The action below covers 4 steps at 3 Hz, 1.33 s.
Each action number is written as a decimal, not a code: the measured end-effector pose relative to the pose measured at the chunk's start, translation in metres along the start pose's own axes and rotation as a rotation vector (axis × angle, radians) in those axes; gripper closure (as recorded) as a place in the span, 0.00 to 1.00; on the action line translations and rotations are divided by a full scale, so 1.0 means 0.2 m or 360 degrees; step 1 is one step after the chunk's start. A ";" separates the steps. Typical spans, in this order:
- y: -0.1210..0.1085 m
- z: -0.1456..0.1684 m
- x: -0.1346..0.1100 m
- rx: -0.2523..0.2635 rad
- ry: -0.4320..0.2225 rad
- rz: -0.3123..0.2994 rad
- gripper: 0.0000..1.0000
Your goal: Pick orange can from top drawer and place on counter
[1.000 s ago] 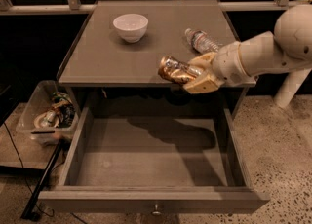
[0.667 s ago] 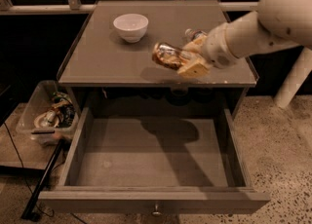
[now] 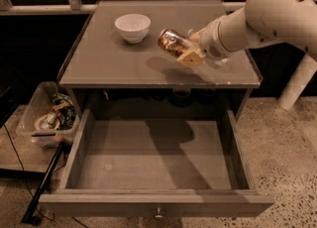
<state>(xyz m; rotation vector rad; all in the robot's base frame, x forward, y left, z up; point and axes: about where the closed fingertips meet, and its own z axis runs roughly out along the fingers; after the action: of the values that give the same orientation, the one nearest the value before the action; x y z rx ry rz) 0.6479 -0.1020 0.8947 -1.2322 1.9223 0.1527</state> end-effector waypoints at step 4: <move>0.03 0.23 -0.04 -0.0179 -0.0137 0.0007 1.00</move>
Offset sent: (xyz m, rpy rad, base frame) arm 0.0204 0.0061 -0.0167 0.1367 -0.0243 -0.0080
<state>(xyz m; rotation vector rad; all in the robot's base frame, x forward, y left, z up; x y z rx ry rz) 0.6713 -0.0700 0.8677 -1.2740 1.8633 0.3153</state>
